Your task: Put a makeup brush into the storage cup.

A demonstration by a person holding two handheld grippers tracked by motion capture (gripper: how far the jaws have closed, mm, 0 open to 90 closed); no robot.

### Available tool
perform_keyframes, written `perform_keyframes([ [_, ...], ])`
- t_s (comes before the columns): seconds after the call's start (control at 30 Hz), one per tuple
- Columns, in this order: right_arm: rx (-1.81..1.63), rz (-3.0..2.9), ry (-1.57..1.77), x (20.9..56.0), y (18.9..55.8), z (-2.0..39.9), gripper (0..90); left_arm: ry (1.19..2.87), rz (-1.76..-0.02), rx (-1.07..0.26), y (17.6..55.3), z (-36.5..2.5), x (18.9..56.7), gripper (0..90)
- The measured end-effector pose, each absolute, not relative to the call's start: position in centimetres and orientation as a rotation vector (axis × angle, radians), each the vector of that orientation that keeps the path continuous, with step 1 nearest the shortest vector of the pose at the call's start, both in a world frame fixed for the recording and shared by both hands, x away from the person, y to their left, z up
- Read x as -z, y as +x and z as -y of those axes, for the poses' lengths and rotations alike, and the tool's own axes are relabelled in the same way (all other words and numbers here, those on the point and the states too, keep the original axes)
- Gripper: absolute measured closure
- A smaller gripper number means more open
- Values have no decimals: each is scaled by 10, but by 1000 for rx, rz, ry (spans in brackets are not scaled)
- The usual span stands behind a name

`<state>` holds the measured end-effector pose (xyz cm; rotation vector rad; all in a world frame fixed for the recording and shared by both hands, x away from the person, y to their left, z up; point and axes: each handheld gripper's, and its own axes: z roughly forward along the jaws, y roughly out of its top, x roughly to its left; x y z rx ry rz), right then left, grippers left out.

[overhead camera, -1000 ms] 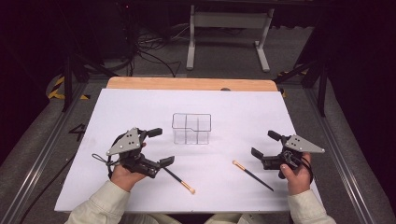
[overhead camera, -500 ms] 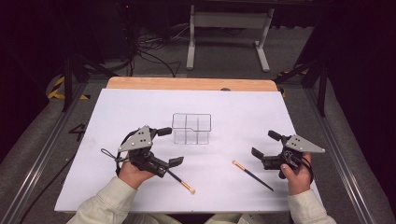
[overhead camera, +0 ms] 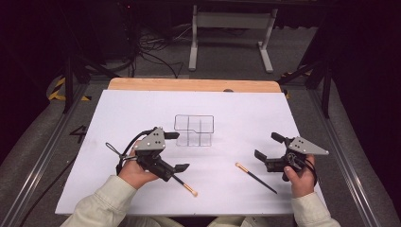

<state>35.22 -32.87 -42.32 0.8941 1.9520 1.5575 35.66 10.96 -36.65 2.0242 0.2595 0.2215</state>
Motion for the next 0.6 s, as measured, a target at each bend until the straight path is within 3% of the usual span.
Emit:
perform_keyframes([
  [0.6,-1555,-1962,896,424,353,328,10,2273,-187,-211,360,-102,363,9],
])
